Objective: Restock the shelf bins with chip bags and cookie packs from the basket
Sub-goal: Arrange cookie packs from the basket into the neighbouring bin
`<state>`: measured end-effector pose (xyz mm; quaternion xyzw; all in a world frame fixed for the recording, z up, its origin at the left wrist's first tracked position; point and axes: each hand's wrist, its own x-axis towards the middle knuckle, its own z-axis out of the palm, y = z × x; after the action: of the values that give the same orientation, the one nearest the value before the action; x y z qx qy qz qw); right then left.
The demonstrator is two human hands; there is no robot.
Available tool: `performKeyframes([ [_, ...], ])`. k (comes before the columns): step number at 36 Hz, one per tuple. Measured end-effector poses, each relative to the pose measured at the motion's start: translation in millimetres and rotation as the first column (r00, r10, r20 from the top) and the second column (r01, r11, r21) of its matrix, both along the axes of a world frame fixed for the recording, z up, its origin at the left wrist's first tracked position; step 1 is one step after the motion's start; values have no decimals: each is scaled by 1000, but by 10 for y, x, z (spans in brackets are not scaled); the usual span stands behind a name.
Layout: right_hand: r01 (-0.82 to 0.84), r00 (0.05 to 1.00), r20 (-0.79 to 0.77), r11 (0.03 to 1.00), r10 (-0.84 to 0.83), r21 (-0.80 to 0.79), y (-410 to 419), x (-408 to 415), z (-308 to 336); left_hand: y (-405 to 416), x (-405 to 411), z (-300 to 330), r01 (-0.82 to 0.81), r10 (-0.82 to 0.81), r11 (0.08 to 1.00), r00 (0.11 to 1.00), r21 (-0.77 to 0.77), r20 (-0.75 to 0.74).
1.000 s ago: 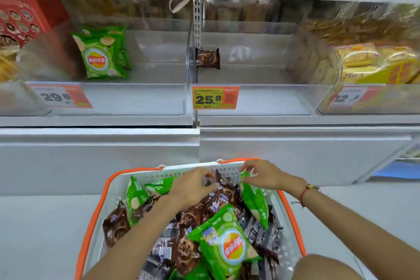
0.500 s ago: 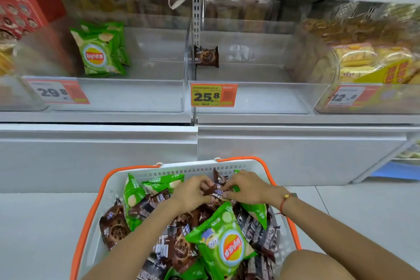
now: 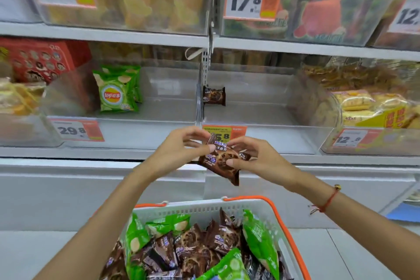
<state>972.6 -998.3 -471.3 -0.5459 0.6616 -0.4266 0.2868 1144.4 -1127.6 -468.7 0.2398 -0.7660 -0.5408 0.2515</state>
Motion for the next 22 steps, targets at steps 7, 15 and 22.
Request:
performKeyframes([
  [7,53,996,-65,997,-57,-52,-252,-212,536,-382,-192,327,-349,277,901,920,-258,-276],
  [15,239,933,-258,968,-249,-73,-930,-808,672,-683,-471,221,-260,292,889,956,-377,29],
  [22,252,786,-585,968,-201,6,-1694,-1159,384,-798,-462,95,-175,189,954,981,-244,37],
])
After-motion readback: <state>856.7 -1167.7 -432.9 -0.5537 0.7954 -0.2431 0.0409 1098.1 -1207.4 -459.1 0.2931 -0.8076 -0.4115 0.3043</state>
